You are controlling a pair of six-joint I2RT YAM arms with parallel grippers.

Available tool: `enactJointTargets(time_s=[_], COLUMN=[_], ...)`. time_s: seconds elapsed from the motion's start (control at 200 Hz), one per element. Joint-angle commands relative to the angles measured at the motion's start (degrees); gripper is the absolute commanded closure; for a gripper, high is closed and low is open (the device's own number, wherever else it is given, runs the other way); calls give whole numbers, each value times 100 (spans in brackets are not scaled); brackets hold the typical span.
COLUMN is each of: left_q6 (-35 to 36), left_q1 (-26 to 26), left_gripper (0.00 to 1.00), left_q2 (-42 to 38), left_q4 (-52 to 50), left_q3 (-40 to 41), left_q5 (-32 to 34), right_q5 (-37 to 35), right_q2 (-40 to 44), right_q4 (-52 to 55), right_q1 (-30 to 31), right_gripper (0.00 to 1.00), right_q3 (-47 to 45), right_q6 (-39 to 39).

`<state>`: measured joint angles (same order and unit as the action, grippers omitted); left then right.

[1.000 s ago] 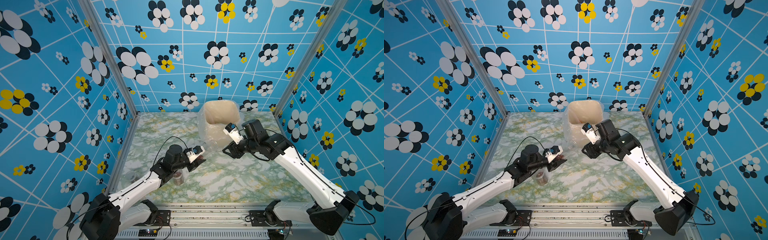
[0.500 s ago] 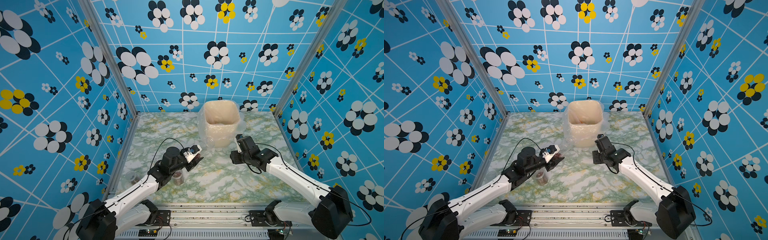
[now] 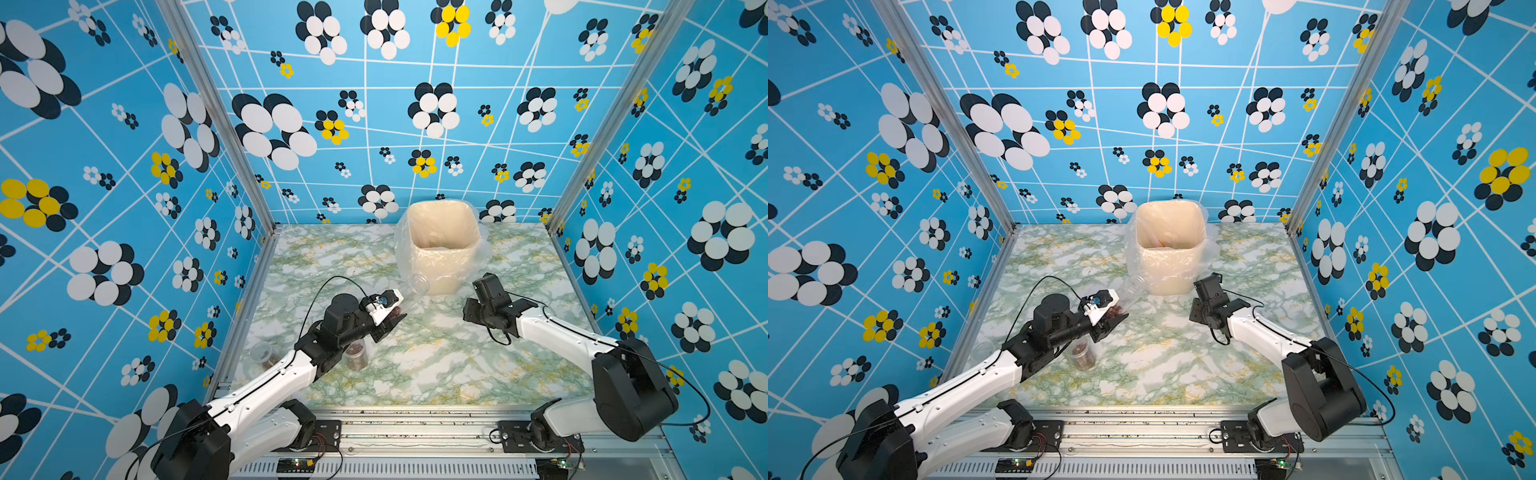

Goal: Empty the moldy dried flower tea in the jars
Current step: Place the lid at the center of the board.

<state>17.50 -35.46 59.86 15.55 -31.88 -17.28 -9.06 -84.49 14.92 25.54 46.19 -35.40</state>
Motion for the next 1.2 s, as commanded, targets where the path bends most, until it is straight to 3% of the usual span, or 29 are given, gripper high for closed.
enactJointTargets(time_s=[0.0,0.405,0.69,0.84,1.194], left_q6=[-89,-62,-62,-71,63], left_q1=[48,62,79,74,96], left_gripper=[98,98,98,97,98], left_q2=[-123,-90,-97,-97,-107], left_q4=[159,142,128,78,-738], left_q3=[12,8,-5,-40,-628], left_q5=[-22,12,29,47,210], right_q5=[62,99,455,640,317], right_q2=[-315,-1027,-1183,-1069,105], right_q4=[-357,-612,-753,-797,-782], right_q1=[-95,-287,-390,-436,-453], right_gripper=[71,57,34,24,17], right_q3=[-13,228,265,244,-409], right_q6=[-363,-720,-909,-941,-852])
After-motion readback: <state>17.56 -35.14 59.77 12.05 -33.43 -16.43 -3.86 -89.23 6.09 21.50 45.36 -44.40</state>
